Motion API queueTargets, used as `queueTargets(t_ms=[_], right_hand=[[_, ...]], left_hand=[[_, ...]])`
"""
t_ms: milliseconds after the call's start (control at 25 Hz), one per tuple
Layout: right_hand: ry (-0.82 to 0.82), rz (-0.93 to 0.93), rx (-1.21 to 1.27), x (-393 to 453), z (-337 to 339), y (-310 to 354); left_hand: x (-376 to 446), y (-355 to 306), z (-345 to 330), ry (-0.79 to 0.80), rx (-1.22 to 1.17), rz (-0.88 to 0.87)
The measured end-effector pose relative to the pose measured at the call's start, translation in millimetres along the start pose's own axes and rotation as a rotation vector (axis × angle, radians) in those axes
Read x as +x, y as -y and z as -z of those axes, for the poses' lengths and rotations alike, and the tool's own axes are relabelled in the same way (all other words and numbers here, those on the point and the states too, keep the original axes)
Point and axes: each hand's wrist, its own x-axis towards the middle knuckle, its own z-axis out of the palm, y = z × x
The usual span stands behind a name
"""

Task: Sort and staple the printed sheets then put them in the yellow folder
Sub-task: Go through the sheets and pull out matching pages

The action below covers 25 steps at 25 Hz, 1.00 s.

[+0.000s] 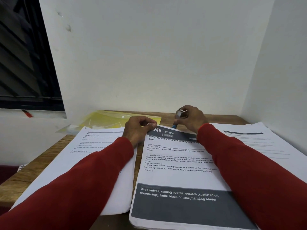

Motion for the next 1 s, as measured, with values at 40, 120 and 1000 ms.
queueTargets(t_ms=[40,120,1000], right_hand=[[-0.03,0.016,0.081,1.2,0.6,0.9],[-0.056,0.039,0.241,1.1,1.1,3.6],[0.282,0.016,0.529,-20.5,-14.3,35.9]], left_hand=[[0.5,0.9,0.0,0.0,-0.002,0.0],[0.7,1.4,0.5,0.0,0.0,0.003],[-1.4,-6.2,0.5,-0.038,-0.053,-0.025]])
